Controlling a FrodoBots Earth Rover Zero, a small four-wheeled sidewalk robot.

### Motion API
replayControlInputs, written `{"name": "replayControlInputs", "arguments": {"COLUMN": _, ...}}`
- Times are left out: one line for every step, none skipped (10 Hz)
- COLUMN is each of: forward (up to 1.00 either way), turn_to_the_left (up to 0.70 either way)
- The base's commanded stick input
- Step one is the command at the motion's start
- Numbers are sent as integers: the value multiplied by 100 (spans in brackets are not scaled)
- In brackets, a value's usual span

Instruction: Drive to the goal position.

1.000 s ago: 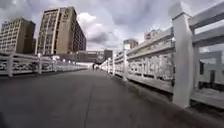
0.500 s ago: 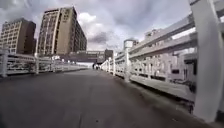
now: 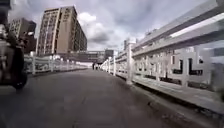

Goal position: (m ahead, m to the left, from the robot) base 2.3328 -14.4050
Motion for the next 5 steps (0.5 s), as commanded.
{"name": "replayControlInputs", "arguments": {"forward": 70, "turn_to_the_left": 14}}
{"name": "replayControlInputs", "arguments": {"forward": 70, "turn_to_the_left": 12}}
{"name": "replayControlInputs", "arguments": {"forward": 70, "turn_to_the_left": 1}}
{"name": "replayControlInputs", "arguments": {"forward": 70, "turn_to_the_left": 0}}
{"name": "replayControlInputs", "arguments": {"forward": 70, "turn_to_the_left": 0}}
